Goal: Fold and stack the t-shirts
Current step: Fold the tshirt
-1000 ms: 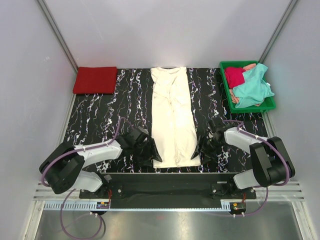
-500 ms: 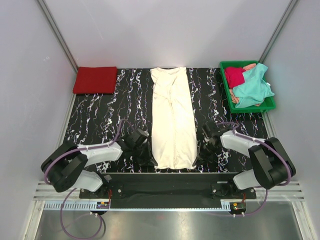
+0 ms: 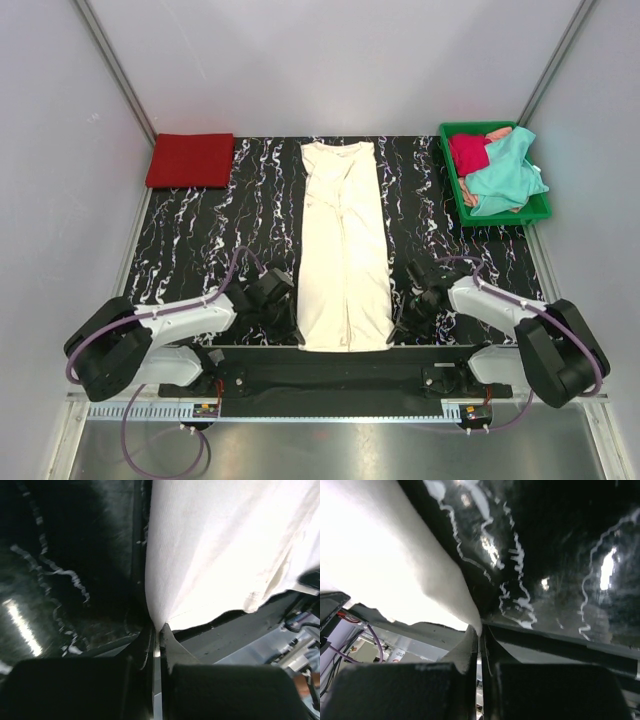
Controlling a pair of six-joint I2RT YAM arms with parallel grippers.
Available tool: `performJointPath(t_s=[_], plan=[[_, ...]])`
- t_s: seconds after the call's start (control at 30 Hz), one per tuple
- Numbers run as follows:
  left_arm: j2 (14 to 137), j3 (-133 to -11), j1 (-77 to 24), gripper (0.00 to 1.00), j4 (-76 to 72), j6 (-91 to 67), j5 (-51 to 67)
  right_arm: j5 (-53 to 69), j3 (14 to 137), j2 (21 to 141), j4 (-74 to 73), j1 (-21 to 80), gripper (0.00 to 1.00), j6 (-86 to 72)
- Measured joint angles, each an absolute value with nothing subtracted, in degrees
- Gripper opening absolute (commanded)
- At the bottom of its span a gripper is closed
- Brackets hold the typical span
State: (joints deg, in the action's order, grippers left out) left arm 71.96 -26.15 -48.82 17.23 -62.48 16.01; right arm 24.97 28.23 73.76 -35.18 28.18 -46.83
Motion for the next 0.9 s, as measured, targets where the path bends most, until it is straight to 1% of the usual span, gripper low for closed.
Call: performJointPath(t_s=[0.17,0.3,0.4,0.5,0.7,0.8,0.9], plan=[[70.3,-31.2,-49.1,0.0,28.1,-60.2,10.9,23.5,32.7,70.0,-38.3,28.2,0.0,-45.6],[72.2,-40.0,-46.6,0.0,34.7,-56.6,8.3,21.7,40.0,72.4,-39.5,27.0,0.0,-42.5],[76.1,-46.5,-42.5,0.0,35.9,-53.3,8.1,20.9,46.4,77.3,-39.7,24.2,0.0,-39.8],[82.9,-54.5,-37.0,0.0,37.3,-49.2,8.3,20.9,53.0,83.0,-40.2,21.3,0.0,-37.0],[98.4,-74.9,-27.7,0.0,39.4,-41.6,8.9,20.8,70.9,98.8,-40.6,16.4,0.0,-31.3],[105.4,-83.5,-24.9,0.0,39.4,-39.0,9.3,21.1,80.6,106.8,-40.8,14.9,0.0,-29.1],[110.1,-88.1,-22.9,0.0,39.3,-37.4,10.2,22.0,88.0,113.1,-41.2,14.0,0.0,-27.8]])
